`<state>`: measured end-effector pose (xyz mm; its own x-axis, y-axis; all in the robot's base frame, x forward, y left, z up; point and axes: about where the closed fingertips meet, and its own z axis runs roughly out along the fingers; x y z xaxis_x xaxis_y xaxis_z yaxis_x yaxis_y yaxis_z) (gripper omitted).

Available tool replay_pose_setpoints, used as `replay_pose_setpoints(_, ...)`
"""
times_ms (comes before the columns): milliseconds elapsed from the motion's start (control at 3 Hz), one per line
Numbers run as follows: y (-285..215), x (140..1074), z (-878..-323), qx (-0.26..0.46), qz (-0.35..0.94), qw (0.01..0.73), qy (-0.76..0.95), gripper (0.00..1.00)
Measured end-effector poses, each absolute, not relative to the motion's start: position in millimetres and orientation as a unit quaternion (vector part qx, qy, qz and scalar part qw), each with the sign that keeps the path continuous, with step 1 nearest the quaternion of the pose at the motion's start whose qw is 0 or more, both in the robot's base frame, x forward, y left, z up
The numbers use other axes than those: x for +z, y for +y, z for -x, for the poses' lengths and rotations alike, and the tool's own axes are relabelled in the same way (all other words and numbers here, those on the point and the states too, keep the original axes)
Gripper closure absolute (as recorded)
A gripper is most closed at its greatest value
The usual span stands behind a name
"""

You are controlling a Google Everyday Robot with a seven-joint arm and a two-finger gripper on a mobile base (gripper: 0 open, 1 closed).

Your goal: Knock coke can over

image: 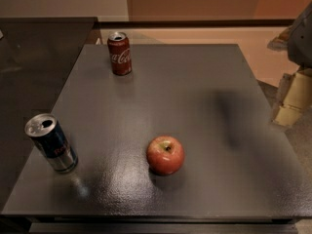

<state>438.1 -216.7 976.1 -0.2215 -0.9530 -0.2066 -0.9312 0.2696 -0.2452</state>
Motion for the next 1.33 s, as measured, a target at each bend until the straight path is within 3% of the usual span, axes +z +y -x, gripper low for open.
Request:
replay_pose_setpoints(667, -208.8, 977.5, -446.8, -0.024, 0.609, 0.172, 0.774, 0.0)
replay_pose_setpoints(1333, -179.0, 954.8, -493.0, 0.014, 0.611, 0.222, 0.76, 0.0)
